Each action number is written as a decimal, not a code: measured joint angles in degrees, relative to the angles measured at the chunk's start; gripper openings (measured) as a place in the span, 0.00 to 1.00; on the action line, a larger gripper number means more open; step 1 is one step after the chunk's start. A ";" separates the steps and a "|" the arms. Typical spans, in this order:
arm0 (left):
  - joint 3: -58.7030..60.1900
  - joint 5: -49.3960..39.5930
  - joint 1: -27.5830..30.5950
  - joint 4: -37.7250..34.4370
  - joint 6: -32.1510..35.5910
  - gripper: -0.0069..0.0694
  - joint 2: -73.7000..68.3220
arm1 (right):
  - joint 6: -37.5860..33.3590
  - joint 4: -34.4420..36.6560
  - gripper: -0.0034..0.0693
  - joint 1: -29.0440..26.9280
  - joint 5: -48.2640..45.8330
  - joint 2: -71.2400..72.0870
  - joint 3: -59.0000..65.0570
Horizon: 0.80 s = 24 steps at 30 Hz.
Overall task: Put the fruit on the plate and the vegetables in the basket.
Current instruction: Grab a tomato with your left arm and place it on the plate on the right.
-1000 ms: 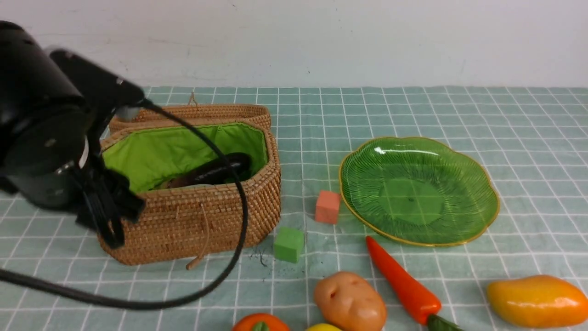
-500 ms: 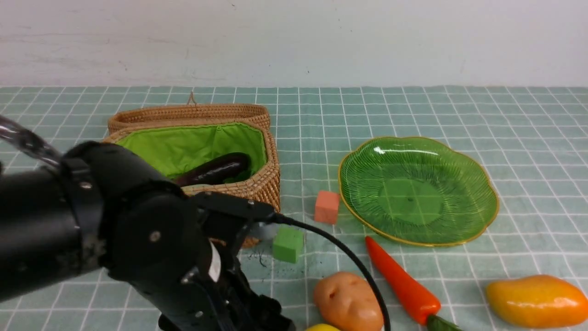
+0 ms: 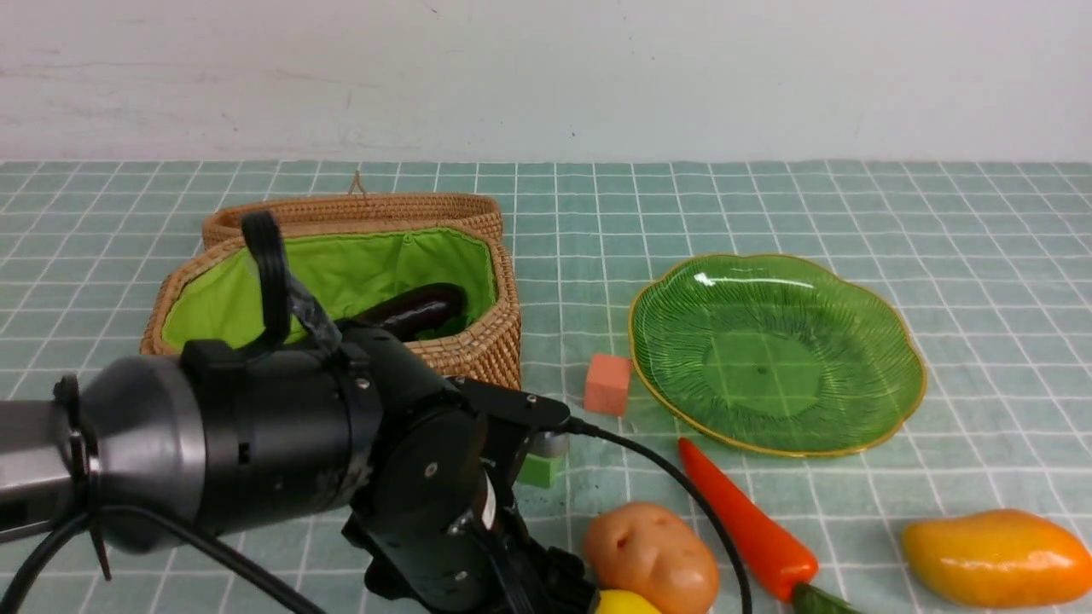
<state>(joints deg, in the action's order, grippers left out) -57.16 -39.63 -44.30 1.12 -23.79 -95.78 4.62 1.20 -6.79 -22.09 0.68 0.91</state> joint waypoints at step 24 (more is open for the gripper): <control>0.25 -6.23 -0.18 5.57 0.39 0.87 2.29 | 0.00 0.00 0.38 0.00 0.00 0.00 0.00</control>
<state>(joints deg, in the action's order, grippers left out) -56.91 -45.87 -44.48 6.69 -23.40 -93.49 4.62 1.20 -6.79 -22.09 0.68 0.91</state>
